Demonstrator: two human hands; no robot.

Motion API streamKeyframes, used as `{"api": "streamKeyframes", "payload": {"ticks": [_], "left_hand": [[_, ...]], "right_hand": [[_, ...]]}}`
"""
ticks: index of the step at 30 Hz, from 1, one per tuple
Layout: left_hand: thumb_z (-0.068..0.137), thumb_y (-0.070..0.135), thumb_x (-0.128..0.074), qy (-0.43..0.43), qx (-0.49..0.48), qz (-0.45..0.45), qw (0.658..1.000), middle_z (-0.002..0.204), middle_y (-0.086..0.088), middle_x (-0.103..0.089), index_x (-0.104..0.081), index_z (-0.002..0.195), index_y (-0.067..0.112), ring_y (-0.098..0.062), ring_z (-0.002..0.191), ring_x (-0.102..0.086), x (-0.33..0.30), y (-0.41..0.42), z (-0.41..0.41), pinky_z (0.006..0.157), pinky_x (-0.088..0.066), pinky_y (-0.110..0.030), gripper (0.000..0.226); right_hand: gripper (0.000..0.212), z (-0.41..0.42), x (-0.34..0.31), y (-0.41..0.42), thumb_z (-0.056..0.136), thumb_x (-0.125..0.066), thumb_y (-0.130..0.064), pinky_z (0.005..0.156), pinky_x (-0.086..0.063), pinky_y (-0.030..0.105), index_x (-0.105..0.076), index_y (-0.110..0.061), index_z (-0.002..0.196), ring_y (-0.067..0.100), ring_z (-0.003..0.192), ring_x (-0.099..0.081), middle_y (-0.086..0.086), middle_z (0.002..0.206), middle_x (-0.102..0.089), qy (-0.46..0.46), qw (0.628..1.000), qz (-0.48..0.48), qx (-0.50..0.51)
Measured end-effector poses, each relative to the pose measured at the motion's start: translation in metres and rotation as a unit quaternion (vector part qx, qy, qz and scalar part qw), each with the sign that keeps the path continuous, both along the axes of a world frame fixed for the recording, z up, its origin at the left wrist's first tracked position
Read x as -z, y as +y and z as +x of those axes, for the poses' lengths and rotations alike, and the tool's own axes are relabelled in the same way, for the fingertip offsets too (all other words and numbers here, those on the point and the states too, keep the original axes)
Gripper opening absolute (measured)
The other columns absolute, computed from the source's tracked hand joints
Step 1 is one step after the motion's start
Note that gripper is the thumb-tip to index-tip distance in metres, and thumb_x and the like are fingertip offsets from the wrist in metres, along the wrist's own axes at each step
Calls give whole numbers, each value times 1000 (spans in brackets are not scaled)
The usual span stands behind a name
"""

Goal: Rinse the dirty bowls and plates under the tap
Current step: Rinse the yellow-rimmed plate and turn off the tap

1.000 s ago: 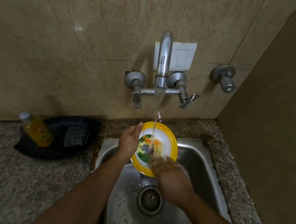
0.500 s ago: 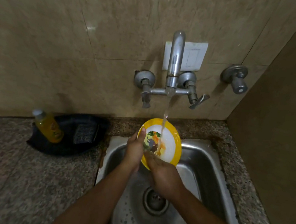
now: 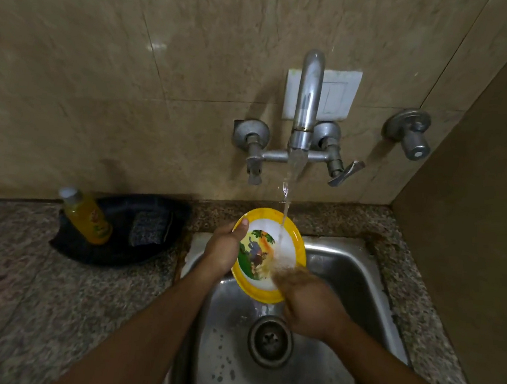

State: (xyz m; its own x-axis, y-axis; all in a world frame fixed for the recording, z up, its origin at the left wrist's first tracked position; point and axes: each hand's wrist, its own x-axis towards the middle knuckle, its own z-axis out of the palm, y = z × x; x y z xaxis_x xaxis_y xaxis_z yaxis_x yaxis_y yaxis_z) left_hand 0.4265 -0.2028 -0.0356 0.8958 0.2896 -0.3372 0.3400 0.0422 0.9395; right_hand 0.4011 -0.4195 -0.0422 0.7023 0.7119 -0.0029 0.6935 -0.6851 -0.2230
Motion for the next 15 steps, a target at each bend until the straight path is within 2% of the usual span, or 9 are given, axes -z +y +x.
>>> {"api": "streamKeyframes", "payload": {"ticks": [2, 4, 6, 8, 9, 11, 12, 13, 15], "left_hand": [[81, 63, -60, -12, 6, 11, 1000, 102, 1, -76, -75, 105, 23, -20, 100, -70, -8, -5, 1, 98, -52, -47, 49], [87, 53, -60, -18, 3, 18, 1000, 104, 1, -76, -76, 101, 24, -19, 102, -69, -14, -3, 4, 100, -50, -47, 36], [81, 60, -61, -16, 11, 11, 1000, 104, 1, -76, -76, 103, 24, -21, 104, -69, -10, 5, 5, 101, -49, -48, 45], [87, 55, -60, -10, 13, 4, 1000, 104, 0, -76, -76, 104, 23, -22, 103, -69, -7, 12, 0, 100, -50, -50, 40], [88, 53, -60, -7, 20, 3, 1000, 104, 0, -76, -76, 103, 23, -22, 103, -69, -7, 12, -3, 100, -50, -50, 37], [76, 65, -63, 12, 34, 2, 999, 107, 0, -75, -76, 105, 21, -21, 106, -68, -4, 11, -3, 102, -49, -49, 54], [67, 71, -62, 14, 44, 0, 999, 108, 0, -75, -75, 108, 21, -22, 107, -68, -2, 9, -1, 103, -48, -49, 66], [63, 74, -62, 21, 57, -1, 998, 109, -1, -75, -74, 109, 21, -22, 107, -67, 0, 9, 2, 103, -47, -49, 71], [63, 75, -62, 47, 85, 11, 995, 111, -1, -74, -74, 108, 22, -22, 108, -67, -2, 13, 9, 103, -47, -49, 71]], "right_hand": [[69, -7, 2, 15, 72, -61, -27, 104, -40, 29, -49, -18, 139, 24, 122, -55, 6, 135, -58, 39, 999, 3, 18], [71, -22, 9, 34, 74, -60, -22, 106, -37, 27, -44, -15, 144, 25, 123, -54, 9, 138, -55, 90, 994, 55, 13], [72, -25, 10, 33, 70, -64, -20, 100, -43, 27, -48, -18, 141, 24, 117, -59, 6, 132, -61, 93, 993, 76, -14], [75, -13, 10, 18, 61, -72, -23, 96, -48, 30, -55, -22, 134, 23, 113, -63, 4, 127, -64, 41, 998, 28, -28], [76, -6, 7, 11, 58, -74, -26, 99, -46, 31, -56, -22, 132, 22, 115, -62, 4, 128, -64, 19, 1000, -16, -17], [83, 4, 4, 7, 61, -72, -31, 113, -25, 36, -48, -16, 140, 27, 131, -48, 11, 141, -53, 0, 996, -93, 11], [91, 6, 4, 11, 63, -70, -34, 114, -11, 39, -40, -10, 145, 32, 139, -38, 16, 148, -43, 6, 993, -114, 27], [98, 5, 3, 17, 63, -71, -37, 113, -4, 42, -34, -4, 147, 36, 141, -32, 21, 151, -35, 3, 990, -133, 39], [110, -2, 5, 30, 52, -74, -41, 112, -10, 50, -36, 4, 144, 44, 138, -34, 28, 147, -37, 7, 985, -167, 31]]}}
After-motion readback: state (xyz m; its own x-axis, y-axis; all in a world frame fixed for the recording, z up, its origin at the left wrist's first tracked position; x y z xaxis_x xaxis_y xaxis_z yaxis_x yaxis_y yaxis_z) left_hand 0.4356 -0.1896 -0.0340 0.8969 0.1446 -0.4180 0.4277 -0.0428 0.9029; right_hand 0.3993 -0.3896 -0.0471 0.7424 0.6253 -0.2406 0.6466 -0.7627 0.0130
